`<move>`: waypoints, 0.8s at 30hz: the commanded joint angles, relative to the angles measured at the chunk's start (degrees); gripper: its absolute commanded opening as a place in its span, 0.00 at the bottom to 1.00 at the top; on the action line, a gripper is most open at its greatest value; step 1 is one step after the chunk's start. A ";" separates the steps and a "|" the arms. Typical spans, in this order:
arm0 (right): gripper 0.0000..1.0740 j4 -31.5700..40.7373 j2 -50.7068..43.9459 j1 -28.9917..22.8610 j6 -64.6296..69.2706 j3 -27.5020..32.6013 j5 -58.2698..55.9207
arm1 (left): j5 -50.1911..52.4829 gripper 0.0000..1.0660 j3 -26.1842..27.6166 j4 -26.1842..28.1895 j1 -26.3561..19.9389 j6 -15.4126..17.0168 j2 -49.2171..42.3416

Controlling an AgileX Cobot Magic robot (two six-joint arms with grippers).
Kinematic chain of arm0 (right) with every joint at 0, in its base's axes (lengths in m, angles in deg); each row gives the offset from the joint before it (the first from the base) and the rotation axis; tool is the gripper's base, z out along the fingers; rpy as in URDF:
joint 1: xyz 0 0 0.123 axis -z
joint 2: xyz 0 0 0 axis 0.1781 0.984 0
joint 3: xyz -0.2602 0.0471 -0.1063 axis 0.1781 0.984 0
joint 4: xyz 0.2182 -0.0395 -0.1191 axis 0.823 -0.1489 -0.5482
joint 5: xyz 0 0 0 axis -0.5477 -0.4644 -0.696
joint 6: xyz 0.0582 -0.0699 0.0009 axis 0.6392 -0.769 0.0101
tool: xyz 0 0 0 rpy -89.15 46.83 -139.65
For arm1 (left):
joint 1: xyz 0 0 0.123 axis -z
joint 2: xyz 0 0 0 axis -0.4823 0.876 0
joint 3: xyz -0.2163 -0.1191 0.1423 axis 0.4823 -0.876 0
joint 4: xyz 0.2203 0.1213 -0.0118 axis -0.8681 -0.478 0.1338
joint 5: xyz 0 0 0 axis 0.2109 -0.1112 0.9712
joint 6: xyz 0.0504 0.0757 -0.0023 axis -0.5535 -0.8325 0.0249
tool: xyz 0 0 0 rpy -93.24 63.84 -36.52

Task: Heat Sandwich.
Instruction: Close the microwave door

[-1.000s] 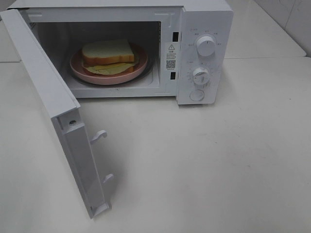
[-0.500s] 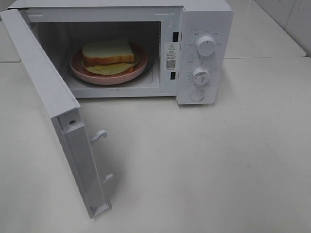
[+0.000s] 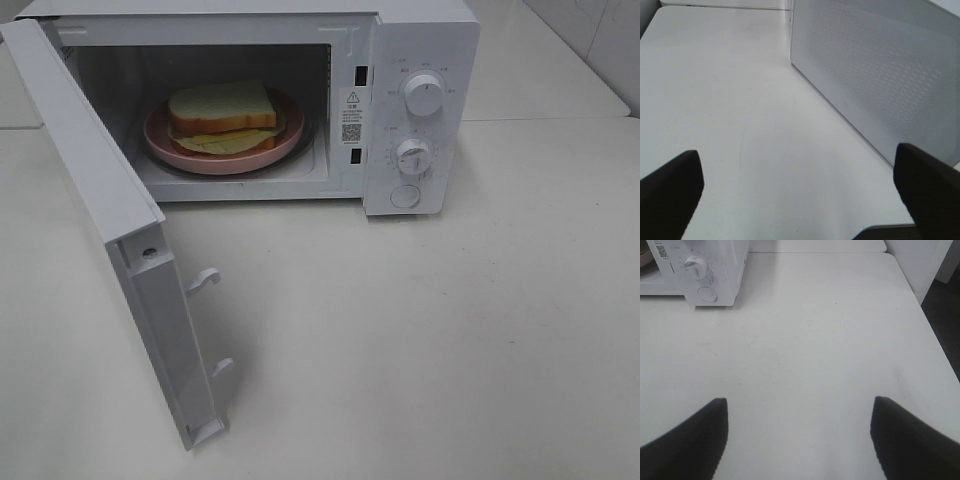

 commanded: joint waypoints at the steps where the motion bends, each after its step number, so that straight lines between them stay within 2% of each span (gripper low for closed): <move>1: 0.71 0.29 -1.55 0.40 -0.74 0.11 0.86 | 0.29 0.92 0.00 0.34 -0.11 0.23 -0.40; 8: 0.70 0.29 -1.55 0.40 -0.74 0.11 0.86 | 4.41 0.89 2.69 -2.23 -0.11 0.17 0.34; 10: 0.70 0.29 -1.55 0.40 -0.74 0.11 0.86 | 5.16 0.85 2.75 -3.32 -0.11 0.17 1.72; 12: 0.70 0.29 -1.55 0.40 -0.74 0.11 0.86 | 7.28 0.75 2.69 -3.72 -0.11 0.17 4.58; 13: 0.70 0.29 -1.55 0.40 -0.74 0.11 0.86 | 7.28 0.75 2.69 -3.72 -0.11 0.17 4.58; 15: 0.70 0.29 -1.55 0.40 -0.74 0.11 0.86 | 9.22 0.65 2.69 -4.07 -0.11 0.17 6.88; 16: 0.70 0.29 -1.55 0.40 -0.74 0.11 0.86 | 11.46 0.54 2.69 -4.24 -0.11 0.23 8.94; 17: 0.70 0.29 -1.55 0.40 -0.74 0.11 0.86 | 11.46 0.54 2.69 -4.24 -0.11 0.23 8.94; 19: 0.70 0.29 -1.55 0.40 -0.74 0.11 0.86 | 13.06 0.43 2.69 -4.35 -0.11 0.23 11.00; 20: 0.70 0.29 -1.55 0.40 -0.74 0.11 0.86 | 14.95 0.32 2.58 -4.47 -0.11 0.23 13.41; 21: 0.70 0.29 -1.55 0.40 -0.74 0.11 0.86 | 15.76 0.25 2.58 -4.76 -0.11 0.23 14.55; 22: 0.70 0.29 -1.55 0.40 -0.74 0.11 0.86 | 15.76 0.25 2.58 -4.76 -0.11 0.23 14.55; 23: 0.70 0.29 -1.55 0.40 -0.74 0.11 0.86 | 16.73 0.19 2.58 -5.04 -0.11 0.23 15.93; 24: 0.70 0.29 -1.55 0.40 -0.74 0.11 0.86 | 18.68 0.06 2.58 -5.73 -0.11 0.23 18.85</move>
